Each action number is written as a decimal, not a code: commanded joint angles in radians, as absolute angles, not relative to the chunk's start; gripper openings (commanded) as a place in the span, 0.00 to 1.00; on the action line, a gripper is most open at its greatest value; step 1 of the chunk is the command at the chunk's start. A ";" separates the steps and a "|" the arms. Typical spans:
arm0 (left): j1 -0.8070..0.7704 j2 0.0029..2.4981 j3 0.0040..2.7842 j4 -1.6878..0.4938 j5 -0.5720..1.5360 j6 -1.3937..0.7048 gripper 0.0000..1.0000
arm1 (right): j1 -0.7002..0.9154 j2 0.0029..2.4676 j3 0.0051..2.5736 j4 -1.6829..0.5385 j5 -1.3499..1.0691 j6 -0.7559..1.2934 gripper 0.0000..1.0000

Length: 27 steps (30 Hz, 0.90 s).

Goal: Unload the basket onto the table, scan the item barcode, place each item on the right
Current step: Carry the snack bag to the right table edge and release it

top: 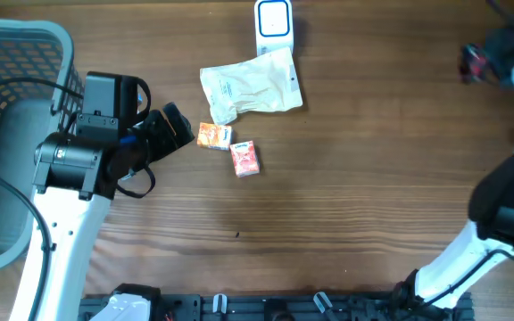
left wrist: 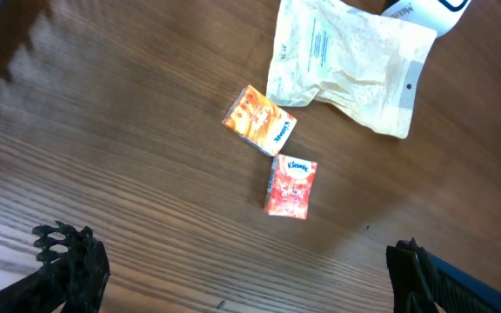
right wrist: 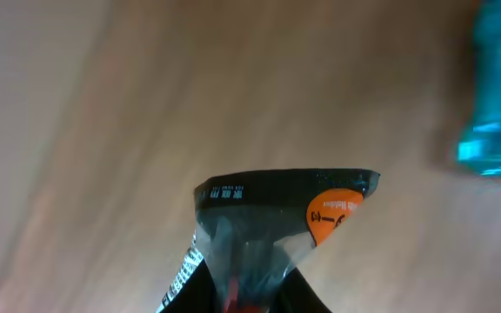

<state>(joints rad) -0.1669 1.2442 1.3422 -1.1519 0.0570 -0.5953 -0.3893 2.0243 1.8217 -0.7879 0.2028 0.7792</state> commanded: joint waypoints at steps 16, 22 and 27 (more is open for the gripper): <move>-0.160 1.240 1.350 -1.150 0.055 -0.579 1.00 | -0.665 2.031 1.705 -0.599 -0.170 0.496 0.61; -0.160 1.240 1.350 -1.150 0.055 -0.580 1.00 | -0.470 1.960 1.704 -0.662 -0.778 0.396 0.72; -0.160 1.240 1.350 -1.150 0.055 -0.580 1.00 | -0.030 1.967 1.694 -0.700 -0.528 0.291 0.75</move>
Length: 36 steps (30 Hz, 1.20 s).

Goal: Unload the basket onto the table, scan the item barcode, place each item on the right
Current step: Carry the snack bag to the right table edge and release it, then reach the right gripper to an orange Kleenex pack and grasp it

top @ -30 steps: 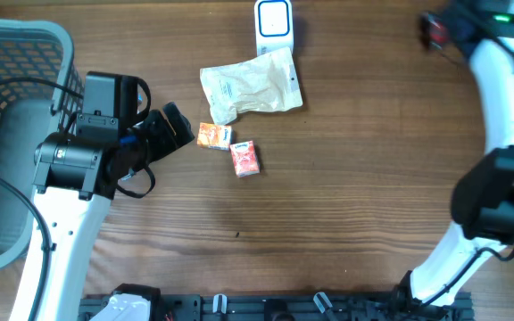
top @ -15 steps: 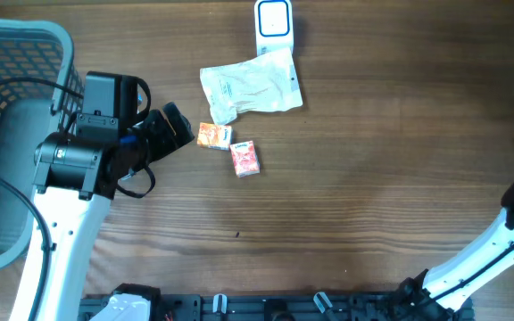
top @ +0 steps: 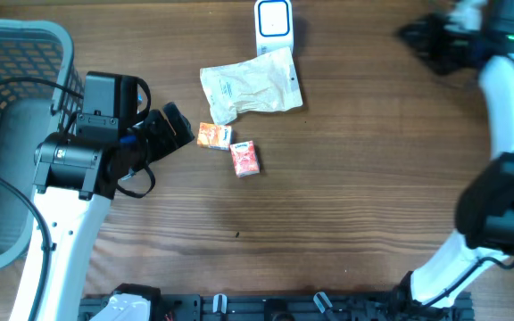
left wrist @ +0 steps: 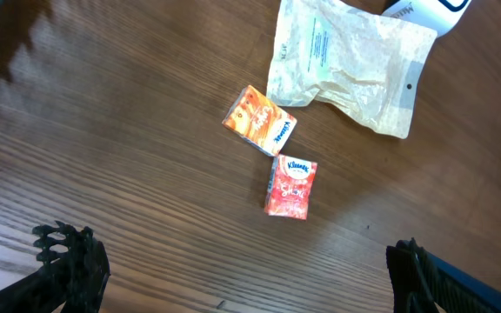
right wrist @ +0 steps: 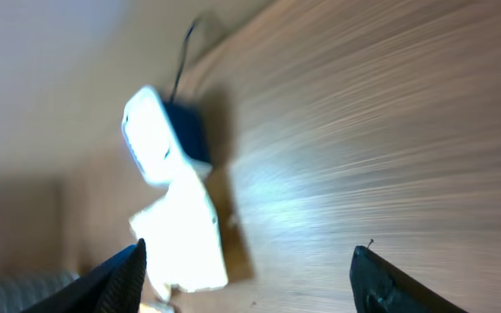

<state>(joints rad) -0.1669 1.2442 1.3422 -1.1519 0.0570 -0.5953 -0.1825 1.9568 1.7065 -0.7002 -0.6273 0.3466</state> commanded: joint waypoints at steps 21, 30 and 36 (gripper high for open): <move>-0.160 1.240 1.350 -1.150 0.055 -0.580 1.00 | 0.728 2.173 1.693 -0.960 0.002 0.604 0.59; -0.160 1.240 1.350 -1.150 0.055 -0.580 1.00 | 0.729 2.189 1.693 -0.978 -0.054 0.602 0.58; -0.160 1.240 1.350 -1.150 0.055 -0.580 1.00 | 0.729 2.238 1.693 -0.962 -0.099 0.602 0.51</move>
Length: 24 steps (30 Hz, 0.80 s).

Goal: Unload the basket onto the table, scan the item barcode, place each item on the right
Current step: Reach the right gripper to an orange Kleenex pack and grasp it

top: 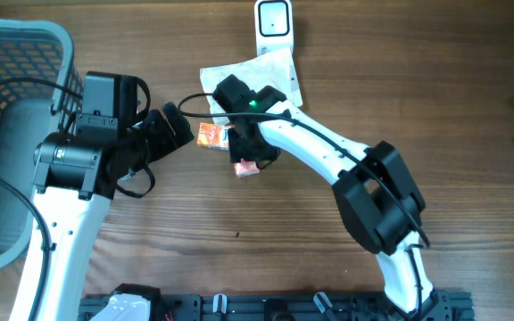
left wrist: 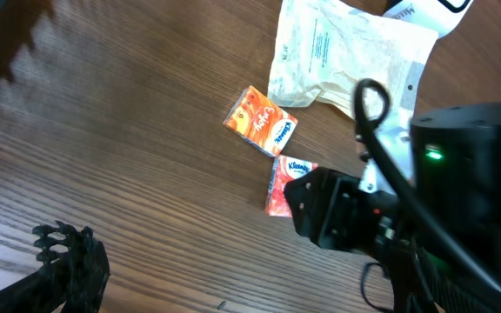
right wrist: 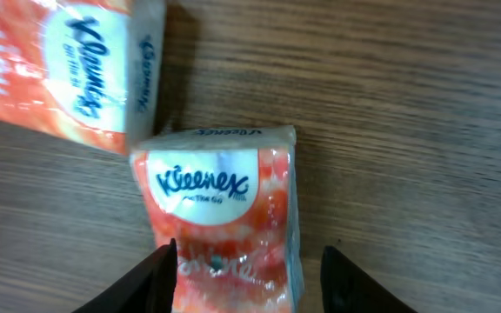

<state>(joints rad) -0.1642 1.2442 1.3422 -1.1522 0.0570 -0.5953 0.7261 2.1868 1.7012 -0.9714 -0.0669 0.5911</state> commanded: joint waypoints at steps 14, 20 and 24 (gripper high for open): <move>-0.160 1.240 1.350 -1.150 0.055 -0.580 1.00 | 0.468 2.248 1.775 -1.127 0.099 0.481 0.30; -0.160 1.240 1.350 -1.150 0.055 -0.579 1.00 | 0.424 2.248 1.795 -1.139 0.025 0.364 0.74; -0.160 1.240 1.350 -1.150 0.055 -0.580 1.00 | 0.427 2.246 1.810 -1.154 0.024 0.362 0.73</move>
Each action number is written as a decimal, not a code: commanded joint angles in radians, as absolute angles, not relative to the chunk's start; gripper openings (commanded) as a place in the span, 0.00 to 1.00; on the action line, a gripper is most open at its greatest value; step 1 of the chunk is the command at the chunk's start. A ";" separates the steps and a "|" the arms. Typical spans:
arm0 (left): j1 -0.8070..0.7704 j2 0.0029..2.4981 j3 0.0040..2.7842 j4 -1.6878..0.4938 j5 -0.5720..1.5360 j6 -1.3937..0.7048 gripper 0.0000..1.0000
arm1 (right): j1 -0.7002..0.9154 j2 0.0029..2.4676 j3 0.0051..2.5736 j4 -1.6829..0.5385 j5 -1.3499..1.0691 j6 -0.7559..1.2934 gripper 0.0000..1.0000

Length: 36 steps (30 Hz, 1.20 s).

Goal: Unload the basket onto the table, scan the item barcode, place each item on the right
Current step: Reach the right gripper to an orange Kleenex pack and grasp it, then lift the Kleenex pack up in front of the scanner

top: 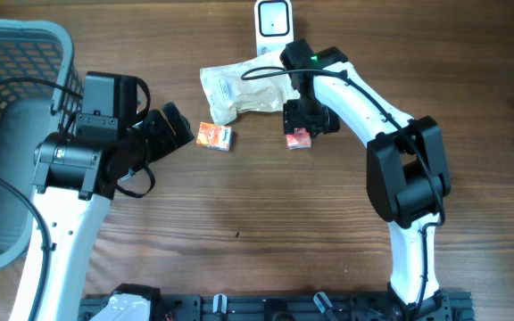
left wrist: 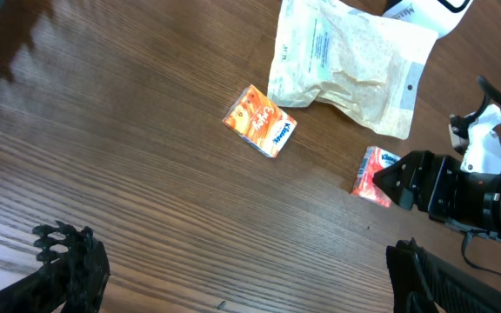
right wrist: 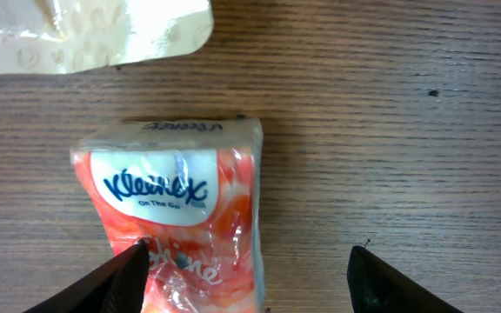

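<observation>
A red Kleenex tissue pack [top: 298, 138] lies on the wooden table just below the white pouch's right corner. It also shows in the left wrist view as the red pack [left wrist: 371, 174]. My right gripper [top: 305, 119] stands over it, open. In the right wrist view the pack [right wrist: 177, 200] sits against the left finger [right wrist: 120, 278], with a bare gap to the right finger [right wrist: 381, 278]. The white, blue-framed scanner [top: 273, 21] stands at the table's far edge. My left gripper [left wrist: 233, 269] hangs open over bare wood, holding nothing.
A crumpled white pouch [top: 250, 85] lies below the scanner. A small orange pack [top: 213, 135] lies to its lower left. A grey basket [top: 7, 98] fills the left edge. A dark packet and a teal object sit at the right edge.
The red Kleenex pack has moved right, from beside the orange pack to below the pouch's right corner. My right gripper moved with it, and its fingers now stand wider apart. The left arm is unchanged.
My right gripper was at the far right, shut on a black-and-orange packet. Then it was open at the table's upper right. Then it straddled the red Kleenex pack beside the orange pack. Now that pack lies further right, nearer the scanner.
</observation>
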<state>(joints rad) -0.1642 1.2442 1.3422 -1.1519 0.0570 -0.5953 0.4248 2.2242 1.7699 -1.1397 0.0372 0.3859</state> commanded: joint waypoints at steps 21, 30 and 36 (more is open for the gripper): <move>-0.160 1.240 1.350 -1.150 0.055 -0.580 1.00 | 0.461 2.201 1.716 -1.030 0.007 0.299 0.32; -0.160 1.240 1.350 -1.150 0.055 -0.580 1.00 | 0.448 2.201 2.120 -1.095 0.175 0.288 0.30; -0.160 1.240 1.350 -1.150 0.055 -0.580 1.00 | 0.368 2.212 2.169 -0.709 0.016 0.306 0.27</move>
